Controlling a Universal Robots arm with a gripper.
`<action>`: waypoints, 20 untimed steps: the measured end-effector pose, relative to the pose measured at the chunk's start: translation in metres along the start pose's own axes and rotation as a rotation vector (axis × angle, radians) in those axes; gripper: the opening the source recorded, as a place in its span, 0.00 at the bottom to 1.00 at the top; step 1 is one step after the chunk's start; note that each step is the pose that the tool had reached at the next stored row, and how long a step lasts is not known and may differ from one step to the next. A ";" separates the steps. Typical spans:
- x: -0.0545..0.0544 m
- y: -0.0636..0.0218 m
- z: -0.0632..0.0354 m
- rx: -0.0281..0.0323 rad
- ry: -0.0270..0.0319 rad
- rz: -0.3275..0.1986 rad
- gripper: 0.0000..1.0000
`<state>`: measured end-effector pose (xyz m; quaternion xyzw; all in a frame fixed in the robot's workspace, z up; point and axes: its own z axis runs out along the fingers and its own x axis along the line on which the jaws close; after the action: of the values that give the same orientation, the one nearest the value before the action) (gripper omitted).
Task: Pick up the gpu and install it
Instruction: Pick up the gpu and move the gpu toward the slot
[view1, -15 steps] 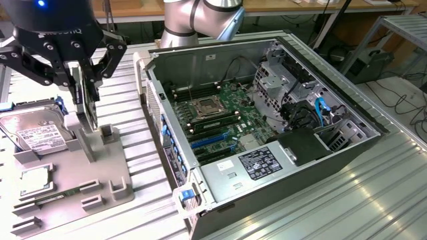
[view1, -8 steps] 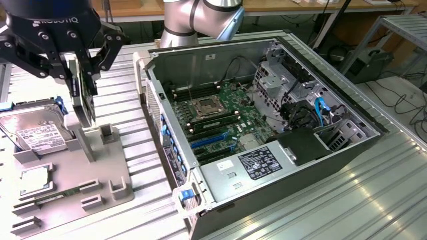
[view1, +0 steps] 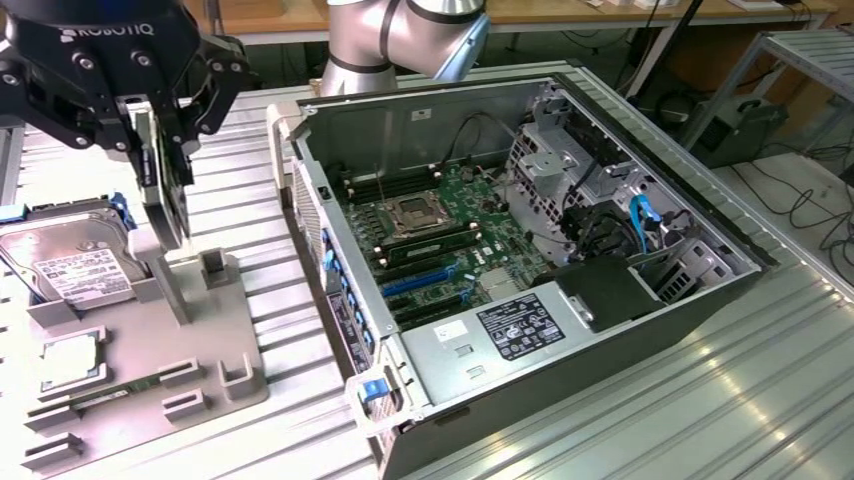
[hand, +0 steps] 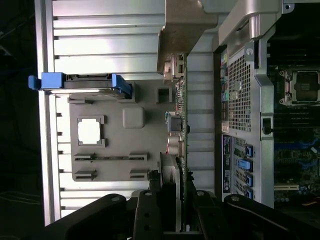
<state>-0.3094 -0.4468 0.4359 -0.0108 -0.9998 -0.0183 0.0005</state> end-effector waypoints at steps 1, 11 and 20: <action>0.000 0.0001 -0.0019 0.0000 0.0000 0.000 0.28; 0.000 0.0010 -0.0279 -0.0001 -0.0001 0.000 0.28; 0.000 0.0019 -0.0526 0.0000 0.0000 0.000 0.28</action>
<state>-0.3094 -0.4468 0.4885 -0.0108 -0.9998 -0.0183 0.0004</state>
